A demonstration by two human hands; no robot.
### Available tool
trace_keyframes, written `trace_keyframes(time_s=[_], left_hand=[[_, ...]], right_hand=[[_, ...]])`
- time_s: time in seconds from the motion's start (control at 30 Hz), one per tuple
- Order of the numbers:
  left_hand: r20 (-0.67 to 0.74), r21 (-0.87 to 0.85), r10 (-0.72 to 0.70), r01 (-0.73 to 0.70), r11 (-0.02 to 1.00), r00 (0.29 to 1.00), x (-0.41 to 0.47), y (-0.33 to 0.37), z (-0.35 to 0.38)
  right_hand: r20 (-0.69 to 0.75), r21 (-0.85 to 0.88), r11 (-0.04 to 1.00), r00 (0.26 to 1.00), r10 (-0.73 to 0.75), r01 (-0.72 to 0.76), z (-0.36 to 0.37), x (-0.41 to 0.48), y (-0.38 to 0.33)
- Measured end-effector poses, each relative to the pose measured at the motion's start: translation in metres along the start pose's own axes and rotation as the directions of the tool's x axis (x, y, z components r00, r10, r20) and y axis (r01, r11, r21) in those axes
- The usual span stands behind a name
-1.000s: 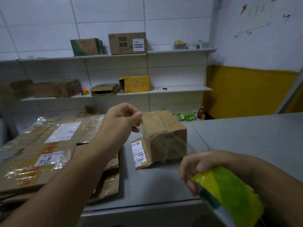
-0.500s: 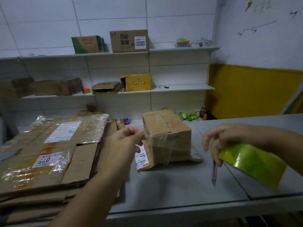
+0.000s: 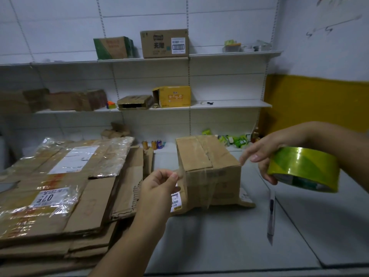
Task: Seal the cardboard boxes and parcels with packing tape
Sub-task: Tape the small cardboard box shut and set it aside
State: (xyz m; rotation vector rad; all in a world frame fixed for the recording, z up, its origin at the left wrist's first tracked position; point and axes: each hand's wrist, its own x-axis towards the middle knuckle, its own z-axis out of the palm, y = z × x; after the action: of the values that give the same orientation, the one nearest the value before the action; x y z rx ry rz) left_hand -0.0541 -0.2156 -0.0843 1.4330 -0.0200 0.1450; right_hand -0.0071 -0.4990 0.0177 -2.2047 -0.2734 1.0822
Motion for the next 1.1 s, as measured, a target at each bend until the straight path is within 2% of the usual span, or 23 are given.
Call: trace_keyframes(time_s=[0.23,0.4,0.53,0.63,0.8,0.93,0.97,1.0,1.03,1.07,1.1], left_hand=[[0.025,-0.121,-0.074,0.077,0.990,0.997,0.009,-0.006,0.008],[0.021,-0.082,-0.130,0.131,0.988,0.991,0.016,-0.015,0.017],[0.023,0.002,-0.070,0.070,0.998,0.997,0.017,-0.021,0.020],[0.027,-0.024,-0.023,0.023,0.999,0.999,0.013,-0.018,0.021],[-0.045,0.104,0.137,-0.131,0.986,0.990,0.000,-0.019,0.009],[0.123,0.117,0.018,-0.033,0.993,0.992,-0.002,-0.010,-0.001],[0.115,0.131,0.029,-0.044,0.990,0.993,0.001,-0.005,-0.004],[0.075,0.223,0.159,-0.172,0.959,0.984,0.002,0.000,-0.009],[0.074,0.382,0.400,-0.396,0.835,0.914,0.003,0.007,-0.012],[0.176,0.524,0.601,-0.591,0.613,0.780,0.003,0.017,-0.012],[0.374,0.600,0.679,-0.723,0.343,0.632,0.006,0.022,-0.010]], right_hand=[[-0.086,0.085,0.988,0.989,-0.119,0.126,-0.001,0.021,0.015],[-0.219,0.199,0.962,0.965,-0.142,0.187,0.016,0.042,0.025],[-0.261,0.283,0.926,0.949,-0.176,0.250,0.024,0.051,0.034],[-0.276,0.328,0.899,0.940,-0.203,0.290,0.029,0.049,0.037],[-0.240,0.380,0.866,0.939,-0.246,0.325,0.050,0.037,0.034],[-0.308,0.324,0.897,0.930,-0.201,0.301,0.063,0.030,0.026],[-0.321,0.317,0.903,0.929,-0.186,0.291,0.064,0.028,0.024],[-0.329,0.311,0.908,0.928,-0.174,0.280,0.065,0.027,0.022],[-0.333,0.306,0.913,0.929,-0.163,0.270,0.066,0.026,0.020],[-0.333,0.305,0.916,0.930,-0.154,0.261,0.066,0.025,0.018],[-0.330,0.310,0.916,0.933,-0.147,0.254,0.067,0.024,0.016]])
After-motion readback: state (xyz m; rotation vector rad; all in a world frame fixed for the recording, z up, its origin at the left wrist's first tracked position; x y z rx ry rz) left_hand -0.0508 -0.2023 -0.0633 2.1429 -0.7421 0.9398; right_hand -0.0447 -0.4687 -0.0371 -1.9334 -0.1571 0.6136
